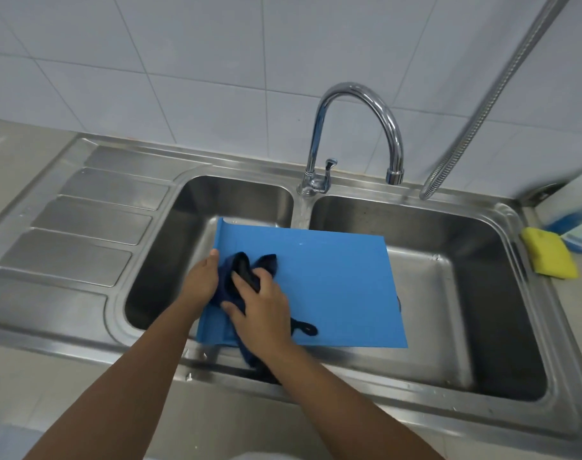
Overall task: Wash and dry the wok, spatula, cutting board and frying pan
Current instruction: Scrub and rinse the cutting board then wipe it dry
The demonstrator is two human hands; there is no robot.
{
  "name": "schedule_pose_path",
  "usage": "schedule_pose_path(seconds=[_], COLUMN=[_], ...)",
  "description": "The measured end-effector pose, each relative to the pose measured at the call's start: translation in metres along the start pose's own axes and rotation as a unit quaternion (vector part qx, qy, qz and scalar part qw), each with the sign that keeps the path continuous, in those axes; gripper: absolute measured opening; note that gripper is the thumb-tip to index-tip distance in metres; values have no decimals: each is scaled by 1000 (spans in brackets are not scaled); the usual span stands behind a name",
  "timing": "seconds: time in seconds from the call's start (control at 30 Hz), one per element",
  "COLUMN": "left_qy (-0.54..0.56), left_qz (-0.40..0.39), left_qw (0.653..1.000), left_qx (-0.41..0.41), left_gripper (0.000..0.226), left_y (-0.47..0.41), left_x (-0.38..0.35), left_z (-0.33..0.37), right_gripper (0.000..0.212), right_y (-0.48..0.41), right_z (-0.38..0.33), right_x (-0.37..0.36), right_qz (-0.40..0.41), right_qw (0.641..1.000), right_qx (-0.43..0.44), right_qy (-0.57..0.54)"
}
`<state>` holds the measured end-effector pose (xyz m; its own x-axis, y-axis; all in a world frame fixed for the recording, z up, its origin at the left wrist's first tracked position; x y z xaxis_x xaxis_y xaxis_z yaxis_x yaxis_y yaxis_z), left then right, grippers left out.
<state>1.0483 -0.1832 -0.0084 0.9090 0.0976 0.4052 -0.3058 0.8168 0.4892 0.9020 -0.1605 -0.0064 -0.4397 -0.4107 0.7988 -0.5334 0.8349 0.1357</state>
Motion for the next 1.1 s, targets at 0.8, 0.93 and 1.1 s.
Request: schedule_pose_path(seconds=[0.8, 0.93, 1.1], left_qy=[-9, -35, -23], left_qz=[37, 70, 63], left_qw=[999, 997, 998], left_qx=[-17, -17, 3], left_gripper=[62, 63, 69], left_y=[-6, -1, 2], left_x=[5, 8, 5], left_z=[-8, -21, -36], right_gripper=[55, 52, 49], right_y=[-53, -63, -85], right_z=[42, 8, 91], right_x=[23, 2, 51], right_qz=[14, -68, 16], right_qw=[996, 998, 998], right_qx=[-83, 12, -64], right_qy=[-30, -5, -8])
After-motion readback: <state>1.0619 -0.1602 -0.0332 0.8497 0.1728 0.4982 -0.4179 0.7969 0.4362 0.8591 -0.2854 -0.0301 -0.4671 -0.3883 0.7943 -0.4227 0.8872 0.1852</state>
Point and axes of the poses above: each hand's wrist, its own y-axis away from the middle knuckle, its own x-axis out of the back of the hand, z = x × y, the point moved 3 cm from there along -y, towards the middle knuckle, and after that the axes turned 14 degrees about -z, right-handed, at the moved point
